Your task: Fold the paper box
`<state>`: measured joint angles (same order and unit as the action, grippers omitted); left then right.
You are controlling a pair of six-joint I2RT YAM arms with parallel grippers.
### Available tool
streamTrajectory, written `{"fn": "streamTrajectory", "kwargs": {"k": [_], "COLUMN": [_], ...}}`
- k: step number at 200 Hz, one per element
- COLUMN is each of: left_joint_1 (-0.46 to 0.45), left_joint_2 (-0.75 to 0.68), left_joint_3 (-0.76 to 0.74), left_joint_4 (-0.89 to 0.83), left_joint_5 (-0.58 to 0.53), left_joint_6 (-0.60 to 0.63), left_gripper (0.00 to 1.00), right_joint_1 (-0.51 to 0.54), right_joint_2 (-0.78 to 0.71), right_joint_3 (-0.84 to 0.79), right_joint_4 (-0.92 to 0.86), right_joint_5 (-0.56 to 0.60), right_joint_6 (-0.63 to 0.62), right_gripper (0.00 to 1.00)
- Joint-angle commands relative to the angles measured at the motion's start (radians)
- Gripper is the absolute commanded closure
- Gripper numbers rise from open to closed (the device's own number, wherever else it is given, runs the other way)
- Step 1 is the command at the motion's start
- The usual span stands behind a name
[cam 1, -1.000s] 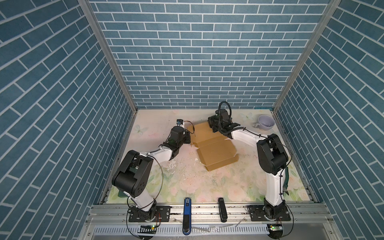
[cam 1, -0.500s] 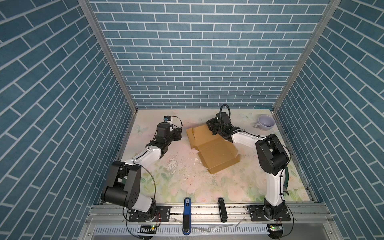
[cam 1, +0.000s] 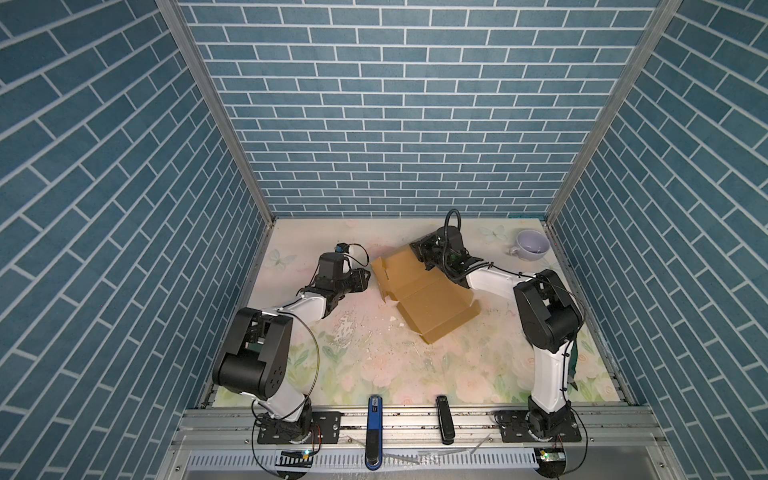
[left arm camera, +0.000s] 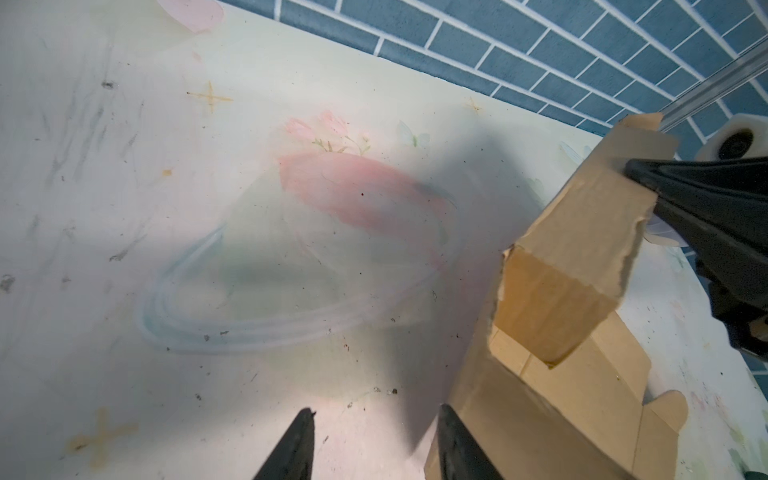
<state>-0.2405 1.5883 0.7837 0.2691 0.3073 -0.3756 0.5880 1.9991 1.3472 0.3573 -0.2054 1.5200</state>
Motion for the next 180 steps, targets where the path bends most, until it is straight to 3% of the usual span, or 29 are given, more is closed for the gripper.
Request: {"fn": "streamTrajectory", "kwargs": {"k": [1, 82, 130, 180], "left_joint_1": [0.003, -0.002, -0.008, -0.071], "left_joint_2": [0.006, -0.006, -0.077, -0.126], "left_joint_3": [-0.009, -0.049, -0.128, -0.157], "left_joint_4": [0.056, 0.092, 0.068, 0.03], "left_joint_5": [0.031, 0.08, 0.077, 0.05], "left_joint_6": [-0.013, -0.023, -0.018, -0.016], "left_gripper": [0.5, 0.47, 0.46, 0.46], "right_joint_1": [-0.005, -0.017, -0.02, -0.024], "right_joint_2": [-0.051, -0.063, -0.071, -0.065], "right_joint_3": [0.003, -0.066, -0.084, -0.079], "right_joint_4": [0.032, 0.134, 0.156, 0.162], "right_joint_5": [-0.036, -0.165, -0.191, -0.198], "right_joint_6": [-0.053, -0.113, -0.142, -0.144], "right_gripper": [1.0, 1.0, 1.0, 1.0]}}
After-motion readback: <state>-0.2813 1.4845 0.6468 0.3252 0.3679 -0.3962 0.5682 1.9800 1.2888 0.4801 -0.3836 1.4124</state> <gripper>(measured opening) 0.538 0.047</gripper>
